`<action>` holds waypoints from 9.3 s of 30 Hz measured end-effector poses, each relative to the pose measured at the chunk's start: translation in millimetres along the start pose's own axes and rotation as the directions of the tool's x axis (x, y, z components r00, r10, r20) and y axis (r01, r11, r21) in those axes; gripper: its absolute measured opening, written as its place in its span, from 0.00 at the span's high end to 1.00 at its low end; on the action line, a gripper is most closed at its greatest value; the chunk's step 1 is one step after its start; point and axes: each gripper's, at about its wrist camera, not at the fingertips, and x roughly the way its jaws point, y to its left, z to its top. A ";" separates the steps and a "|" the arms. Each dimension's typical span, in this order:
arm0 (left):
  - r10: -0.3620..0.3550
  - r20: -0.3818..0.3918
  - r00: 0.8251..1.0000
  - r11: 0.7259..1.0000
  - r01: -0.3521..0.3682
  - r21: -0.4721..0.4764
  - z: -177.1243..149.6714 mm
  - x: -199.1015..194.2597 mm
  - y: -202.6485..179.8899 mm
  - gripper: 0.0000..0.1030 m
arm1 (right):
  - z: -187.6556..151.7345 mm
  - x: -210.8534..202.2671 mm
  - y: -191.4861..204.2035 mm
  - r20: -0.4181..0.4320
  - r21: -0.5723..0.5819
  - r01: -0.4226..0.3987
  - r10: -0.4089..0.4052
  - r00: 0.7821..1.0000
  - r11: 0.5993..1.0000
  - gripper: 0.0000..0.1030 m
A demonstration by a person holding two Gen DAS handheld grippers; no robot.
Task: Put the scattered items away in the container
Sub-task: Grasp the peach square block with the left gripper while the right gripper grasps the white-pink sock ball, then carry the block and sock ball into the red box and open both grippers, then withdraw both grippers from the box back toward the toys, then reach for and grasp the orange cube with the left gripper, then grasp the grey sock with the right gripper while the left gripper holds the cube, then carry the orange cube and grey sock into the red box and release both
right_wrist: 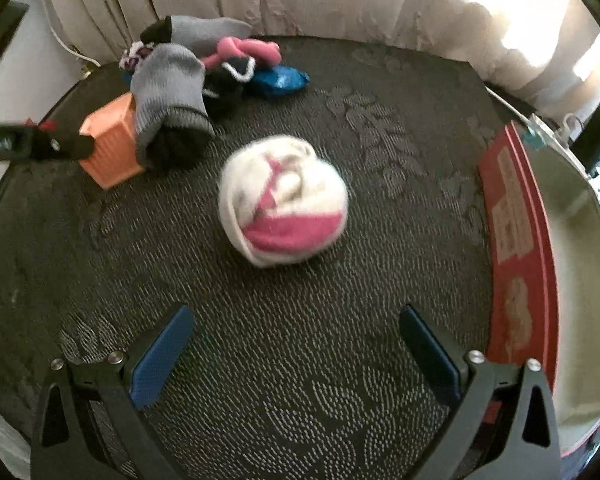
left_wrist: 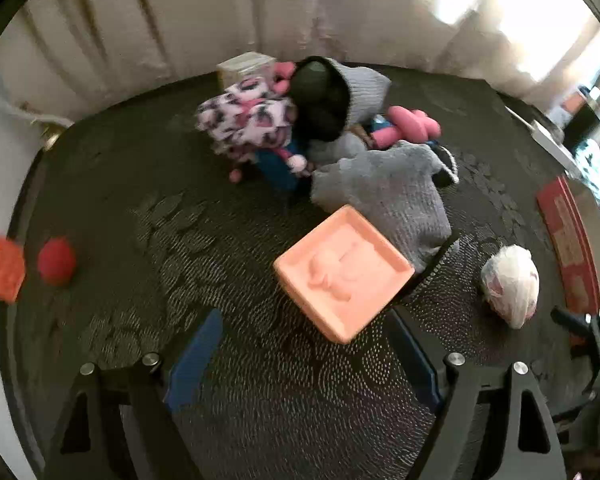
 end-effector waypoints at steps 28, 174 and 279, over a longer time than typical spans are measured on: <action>-0.088 -0.056 0.995 0.982 0.096 0.165 -8.5 25.3 9.5 0.40 | 44.5 2.8 3.6 0.005 0.043 -0.009 0.008 1.000 0.999 0.00; 0.351 -0.034 0.936 0.763 -0.307 -0.569 -54.7 -69.8 307.6 0.26 | 82.6 -31.2 94.2 0.015 0.081 -0.059 0.058 0.998 0.995 0.23; -0.007 0.158 0.987 1.000 0.009 -0.011 -37.8 -127.2 -135.3 0.45 | -20.1 -153.1 -155.9 0.234 0.376 -0.075 -0.017 0.972 0.924 0.70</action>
